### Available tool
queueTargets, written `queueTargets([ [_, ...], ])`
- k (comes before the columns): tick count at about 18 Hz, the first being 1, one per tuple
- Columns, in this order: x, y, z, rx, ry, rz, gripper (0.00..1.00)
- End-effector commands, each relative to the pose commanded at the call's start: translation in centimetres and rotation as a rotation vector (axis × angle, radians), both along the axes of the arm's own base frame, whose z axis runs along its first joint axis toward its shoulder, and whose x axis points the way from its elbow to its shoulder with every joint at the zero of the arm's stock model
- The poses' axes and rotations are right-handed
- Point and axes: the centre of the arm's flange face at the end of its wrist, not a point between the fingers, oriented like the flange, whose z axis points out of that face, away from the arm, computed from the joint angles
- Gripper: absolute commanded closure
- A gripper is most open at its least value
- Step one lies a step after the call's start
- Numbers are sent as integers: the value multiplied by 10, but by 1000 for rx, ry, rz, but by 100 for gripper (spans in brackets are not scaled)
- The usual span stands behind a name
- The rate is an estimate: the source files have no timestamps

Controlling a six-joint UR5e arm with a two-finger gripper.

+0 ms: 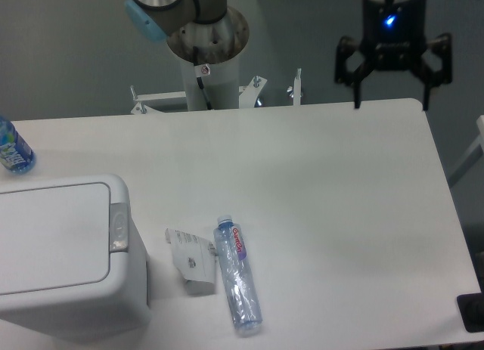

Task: Open the trash can
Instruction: 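Move the open gripper down toward the white trash can lid, then position the gripper fingers over the lid's hinge edge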

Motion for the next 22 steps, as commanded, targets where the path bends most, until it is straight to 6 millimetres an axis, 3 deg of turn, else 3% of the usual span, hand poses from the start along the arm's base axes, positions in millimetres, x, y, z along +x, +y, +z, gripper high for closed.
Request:
queueTargets([
  [7, 67, 86, -21, 114, -161, 136, 0],
  [11, 88, 122, -32, 245, -298, 187, 0],
  [16, 121, 153, -49, 244, -358, 170, 0],
  [22, 146, 180, -62, 260, -371, 148, 0],
])
